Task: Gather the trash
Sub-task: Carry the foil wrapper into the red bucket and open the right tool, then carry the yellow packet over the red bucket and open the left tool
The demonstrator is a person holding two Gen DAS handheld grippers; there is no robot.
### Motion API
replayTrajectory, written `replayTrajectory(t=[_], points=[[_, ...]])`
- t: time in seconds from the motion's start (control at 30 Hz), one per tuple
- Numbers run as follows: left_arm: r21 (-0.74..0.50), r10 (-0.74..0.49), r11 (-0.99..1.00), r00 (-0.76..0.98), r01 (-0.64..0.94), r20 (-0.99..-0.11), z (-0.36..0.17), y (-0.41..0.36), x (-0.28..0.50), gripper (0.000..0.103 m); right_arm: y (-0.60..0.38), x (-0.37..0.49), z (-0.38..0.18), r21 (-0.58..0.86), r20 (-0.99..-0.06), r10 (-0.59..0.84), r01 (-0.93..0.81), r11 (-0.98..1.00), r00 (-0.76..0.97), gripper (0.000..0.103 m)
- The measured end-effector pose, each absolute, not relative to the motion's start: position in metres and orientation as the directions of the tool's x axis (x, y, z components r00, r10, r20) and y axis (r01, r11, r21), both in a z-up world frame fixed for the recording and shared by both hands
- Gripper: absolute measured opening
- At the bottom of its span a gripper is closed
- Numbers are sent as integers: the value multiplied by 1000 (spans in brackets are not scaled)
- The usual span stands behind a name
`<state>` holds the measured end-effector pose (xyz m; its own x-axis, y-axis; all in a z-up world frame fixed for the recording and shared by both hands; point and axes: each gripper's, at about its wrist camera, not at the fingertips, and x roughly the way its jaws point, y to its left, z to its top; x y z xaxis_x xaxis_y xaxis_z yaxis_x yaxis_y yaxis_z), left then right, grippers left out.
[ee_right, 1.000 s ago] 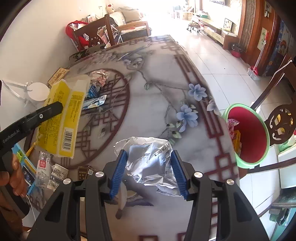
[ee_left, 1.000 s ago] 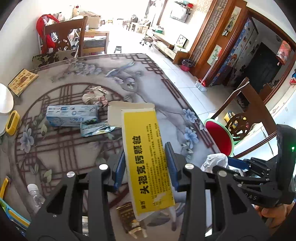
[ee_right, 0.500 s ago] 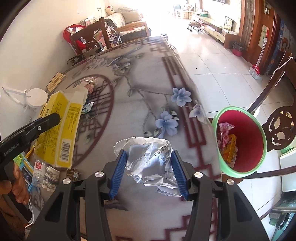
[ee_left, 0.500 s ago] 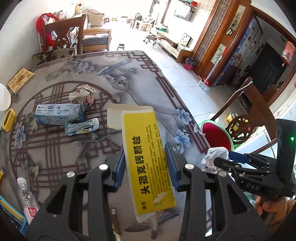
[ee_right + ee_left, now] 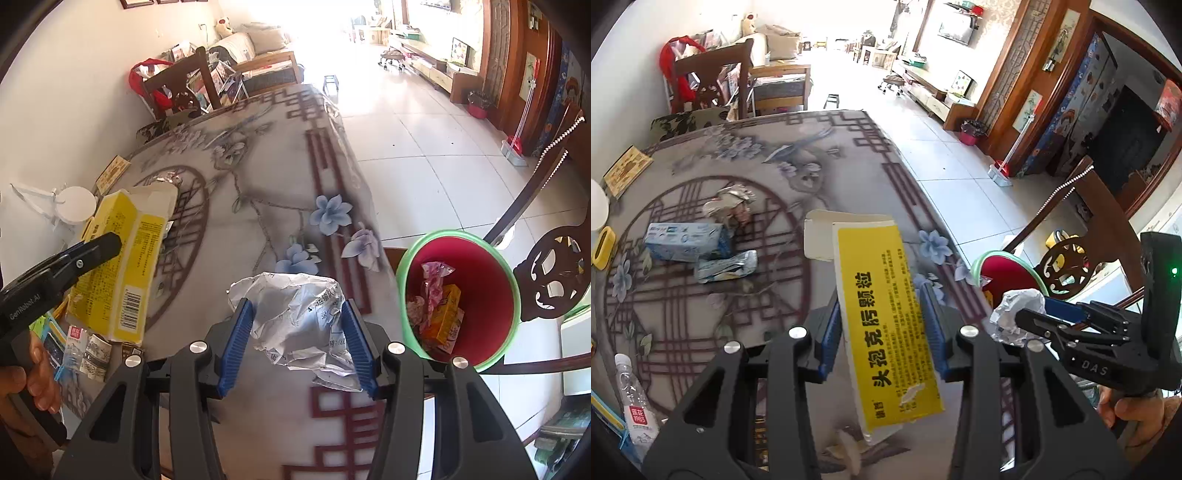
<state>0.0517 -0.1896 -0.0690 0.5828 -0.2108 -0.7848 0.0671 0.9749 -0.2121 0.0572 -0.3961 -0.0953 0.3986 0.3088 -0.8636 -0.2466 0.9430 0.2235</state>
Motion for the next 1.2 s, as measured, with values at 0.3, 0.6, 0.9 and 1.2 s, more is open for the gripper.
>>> replayTrajectory(t=[0.3, 0.6, 0.9, 1.2], points=[[-199, -218, 975, 563, 96, -797, -74, -225, 61, 39, -440, 67, -102, 240, -865, 299, -191, 952, 402, 49], [-182, -215, 977, 543, 114, -812, -80, -249, 72, 39, -489, 84, -115, 242, -876, 264, -106, 965, 404, 49], [-164, -211, 977, 515, 136, -831, -87, -271, 87, 39, -543, 105, -135, 215, -896, 191, 15, 976, 400, 50], [-151, -246, 962, 487, 227, -838, -91, -306, 108, 39, -581, 121, -143, 216, -900, 160, 97, 971, 407, 65]])
